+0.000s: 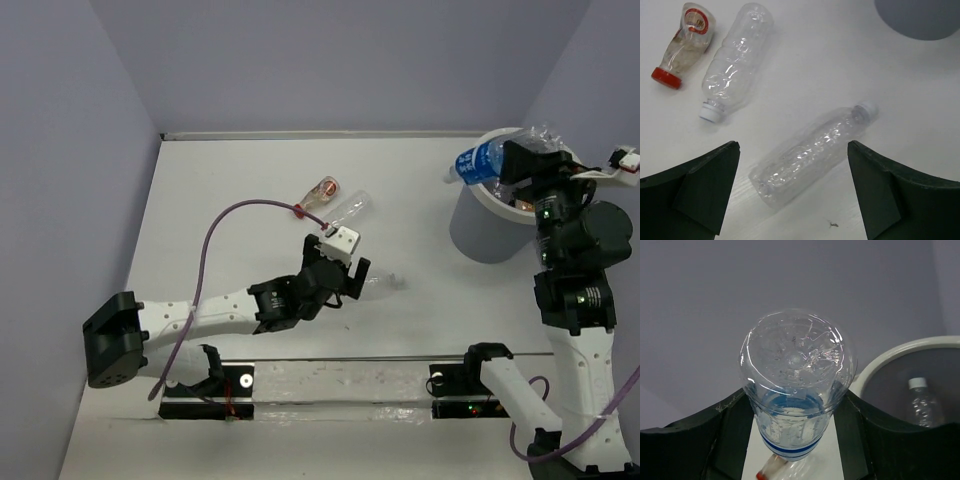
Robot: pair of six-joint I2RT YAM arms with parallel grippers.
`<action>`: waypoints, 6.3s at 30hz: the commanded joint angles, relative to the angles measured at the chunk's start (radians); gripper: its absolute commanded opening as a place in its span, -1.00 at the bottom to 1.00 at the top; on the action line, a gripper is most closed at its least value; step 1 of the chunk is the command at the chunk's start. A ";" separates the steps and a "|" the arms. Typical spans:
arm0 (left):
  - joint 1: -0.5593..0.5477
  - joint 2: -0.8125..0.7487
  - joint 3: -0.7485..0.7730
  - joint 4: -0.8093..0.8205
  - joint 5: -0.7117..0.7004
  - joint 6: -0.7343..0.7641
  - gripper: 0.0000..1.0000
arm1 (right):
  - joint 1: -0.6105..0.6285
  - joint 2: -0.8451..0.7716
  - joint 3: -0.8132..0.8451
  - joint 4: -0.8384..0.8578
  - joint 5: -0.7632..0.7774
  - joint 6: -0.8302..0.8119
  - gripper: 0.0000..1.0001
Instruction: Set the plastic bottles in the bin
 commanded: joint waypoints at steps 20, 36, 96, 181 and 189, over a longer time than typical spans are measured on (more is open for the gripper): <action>0.150 0.330 0.056 0.045 0.256 0.216 0.98 | -0.007 0.256 -0.019 0.128 0.715 -0.358 0.55; 0.153 0.396 0.045 0.034 0.357 0.176 0.48 | 0.043 0.064 -0.209 -0.023 -0.214 0.013 0.83; 0.570 0.043 0.063 0.073 0.401 -0.039 0.98 | -0.042 0.499 0.306 0.337 0.827 -0.642 -0.37; 0.382 0.025 0.024 0.386 0.994 -0.128 0.98 | 0.191 0.164 -0.319 0.350 -0.304 0.171 -0.15; 0.383 -0.160 -0.056 0.159 0.640 -0.028 0.98 | 0.191 0.185 0.106 0.126 0.260 -0.134 -0.34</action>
